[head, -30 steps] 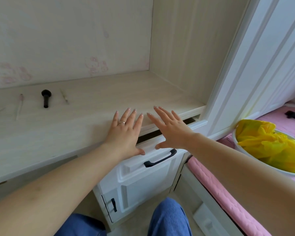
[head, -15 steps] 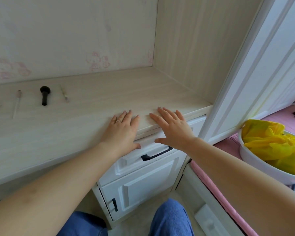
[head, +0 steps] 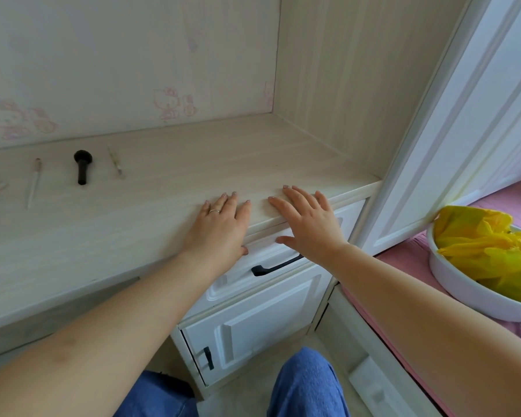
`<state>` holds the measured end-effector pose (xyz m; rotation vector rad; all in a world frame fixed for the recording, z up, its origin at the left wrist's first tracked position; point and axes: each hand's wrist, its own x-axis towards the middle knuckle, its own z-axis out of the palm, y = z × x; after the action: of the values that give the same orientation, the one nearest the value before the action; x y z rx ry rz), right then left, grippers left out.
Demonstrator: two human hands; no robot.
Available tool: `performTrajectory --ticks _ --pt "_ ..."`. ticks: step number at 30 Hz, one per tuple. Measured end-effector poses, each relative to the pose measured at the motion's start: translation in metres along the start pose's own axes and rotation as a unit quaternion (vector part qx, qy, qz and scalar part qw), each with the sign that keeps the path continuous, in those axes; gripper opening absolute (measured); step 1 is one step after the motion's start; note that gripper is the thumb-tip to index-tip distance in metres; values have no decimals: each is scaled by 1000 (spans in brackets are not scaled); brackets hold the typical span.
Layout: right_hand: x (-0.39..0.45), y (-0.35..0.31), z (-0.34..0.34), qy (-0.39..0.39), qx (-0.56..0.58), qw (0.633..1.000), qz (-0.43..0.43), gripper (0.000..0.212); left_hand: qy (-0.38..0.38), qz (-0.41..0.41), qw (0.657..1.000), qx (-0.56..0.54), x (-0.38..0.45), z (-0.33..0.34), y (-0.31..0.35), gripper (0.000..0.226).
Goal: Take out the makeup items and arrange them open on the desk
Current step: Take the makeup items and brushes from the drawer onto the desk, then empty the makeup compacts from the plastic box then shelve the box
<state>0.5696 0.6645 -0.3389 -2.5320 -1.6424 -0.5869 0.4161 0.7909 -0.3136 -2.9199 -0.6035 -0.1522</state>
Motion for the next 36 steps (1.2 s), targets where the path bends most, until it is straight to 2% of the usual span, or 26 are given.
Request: performTrajectory --ticks 11,16,18,20,23,26,28,31,36 --pt "-1 0 -5 -19 15 1000 -2 82 0 -5 1000 -28 -3 -5 0 91" --pt "12 16 -28 -92 88 991 -32 77 -34 20 992 -121 1 -10 -10 91" --pt "20 27 -39 -138 172 975 -35 73 -86 50 973 -208 0 -15 -21 87" --pt "40 38 -48 -158 280 947 -23 63 -96 69 943 -310 6 -25 -40 79" --pt "76 43 -52 -186 407 894 4 50 -86 3 898 -431 17 -41 -65 62" --pt "108 37 -56 -194 493 848 31 44 -62 -75 844 -527 28 -59 -82 60" --pt "125 31 -66 -205 522 827 41 45 -50 -100 815 -568 29 -79 -90 58" --pt "149 18 -94 -221 533 815 49 45 -45 -132 791 -596 26 -117 -106 55" --pt "183 -9 -156 -210 580 786 47 45 -8 -183 768 -614 15 -184 -137 52"
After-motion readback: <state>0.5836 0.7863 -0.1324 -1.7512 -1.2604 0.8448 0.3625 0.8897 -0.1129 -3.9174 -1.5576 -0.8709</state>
